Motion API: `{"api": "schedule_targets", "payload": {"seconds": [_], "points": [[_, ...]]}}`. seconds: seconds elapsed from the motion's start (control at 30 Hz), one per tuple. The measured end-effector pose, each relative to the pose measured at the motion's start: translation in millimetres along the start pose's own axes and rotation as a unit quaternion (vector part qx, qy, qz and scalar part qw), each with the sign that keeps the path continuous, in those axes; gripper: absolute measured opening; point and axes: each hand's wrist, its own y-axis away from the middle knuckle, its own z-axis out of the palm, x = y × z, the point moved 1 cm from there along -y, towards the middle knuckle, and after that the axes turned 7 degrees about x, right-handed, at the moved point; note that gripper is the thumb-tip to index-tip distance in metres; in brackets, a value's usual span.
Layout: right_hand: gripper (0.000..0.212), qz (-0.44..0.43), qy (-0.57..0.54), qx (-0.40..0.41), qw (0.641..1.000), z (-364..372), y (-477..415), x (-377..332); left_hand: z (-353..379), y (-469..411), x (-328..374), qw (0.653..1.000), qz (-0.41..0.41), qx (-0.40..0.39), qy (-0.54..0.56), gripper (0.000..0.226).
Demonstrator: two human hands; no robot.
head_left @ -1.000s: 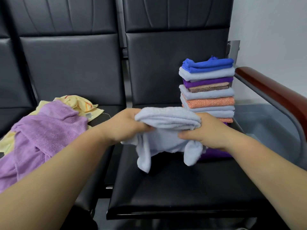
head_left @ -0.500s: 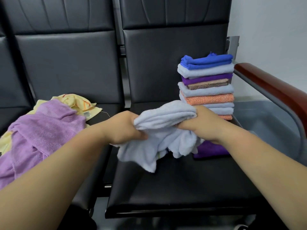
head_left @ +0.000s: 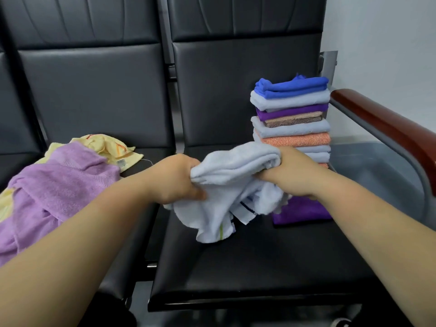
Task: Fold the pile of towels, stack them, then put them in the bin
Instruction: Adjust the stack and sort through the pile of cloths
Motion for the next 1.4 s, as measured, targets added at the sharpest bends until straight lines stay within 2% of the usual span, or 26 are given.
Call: {"api": "schedule_targets", "payload": {"seconds": [0.07,0.13,0.17,0.27,0.33,0.43,0.47,0.5,0.57,0.6,0.67,0.73,0.83,0.93,1.1,1.2,1.23,1.3,1.37,1.4], "points": [[0.009,-0.033,-0.083,-0.03,0.996,-1,5,-7,-3,-1,-6,0.999,-0.014,0.018,0.029,0.025],[0.022,-0.039,-0.157,-0.067,0.985,0,8,-10,-8,1,-8,0.984,-0.007,0.058,0.17,0.016],[0.028,-0.027,-0.159,-0.092,0.983,1,9,-10,-9,1,-8,0.968,-0.009,0.08,0.239,0.014],[0.02,-0.003,-0.01,-0.111,0.994,6,8,-7,-4,-1,-2,0.912,0.002,0.103,0.398,0.014],[0.03,0.005,0.089,-0.085,0.992,10,6,-6,2,-6,1,0.888,0.018,0.08,0.453,0.017],[0.018,0.004,0.055,-0.072,0.996,7,2,1,3,-5,1,0.848,0.021,0.042,0.528,0.031],[0.018,0.003,0.023,-0.075,0.997,4,2,3,2,-2,1,0.853,0.031,0.03,0.521,0.033],[0.02,0.003,0.002,-0.074,0.997,1,2,6,0,0,1,0.882,0.048,0.021,0.469,0.031],[0.013,-0.016,-0.023,-0.067,0.997,-4,3,5,-4,4,3,0.973,0.089,0.023,0.213,0.025],[0.013,-0.025,-0.024,-0.073,0.997,-4,4,4,-4,4,3,0.993,0.094,0.02,0.07,0.025],[0.016,-0.029,0.005,-0.095,0.995,-2,3,2,-4,1,1,0.988,0.073,0.002,-0.133,0.026],[0.017,-0.03,0.081,-0.115,0.99,-2,2,-2,-7,-5,-3,0.974,0.05,-0.001,-0.222,0.025],[0.026,-0.04,0.218,-0.102,0.97,-3,-14,-16,-26,-16,-6,0.957,0.045,0.018,-0.285,0.018],[0.011,-0.067,0.321,-0.044,0.944,-7,-43,-37,-49,-34,-9,0.946,0.029,0.089,-0.309,0.013],[0.013,-0.129,0.316,0.159,0.926,-32,-93,-69,-98,-53,-12,0.922,0.016,0.245,-0.299,0.004],[0.013,-0.156,0.329,0.218,0.906,-52,-93,-98,-121,-51,-6,0.9,0.025,0.306,-0.309,0.011],[0.014,-0.158,0.332,0.213,0.905,-55,-88,-101,-122,-46,-3,0.9,0.018,0.305,-0.312,0.008],[0.019,-0.154,0.325,0.162,0.919,-51,-74,-98,-117,-33,2,0.916,-0.016,0.256,-0.308,0.005],[0.025,-0.152,0.313,0.084,0.934,-39,-54,-86,-99,-20,-4,0.946,-0.039,0.159,-0.281,0.005],[0.023,-0.146,0.311,0.03,0.939,-29,-42,-79,-85,-16,-12,0.955,-0.025,0.106,-0.276,0.006]]}}
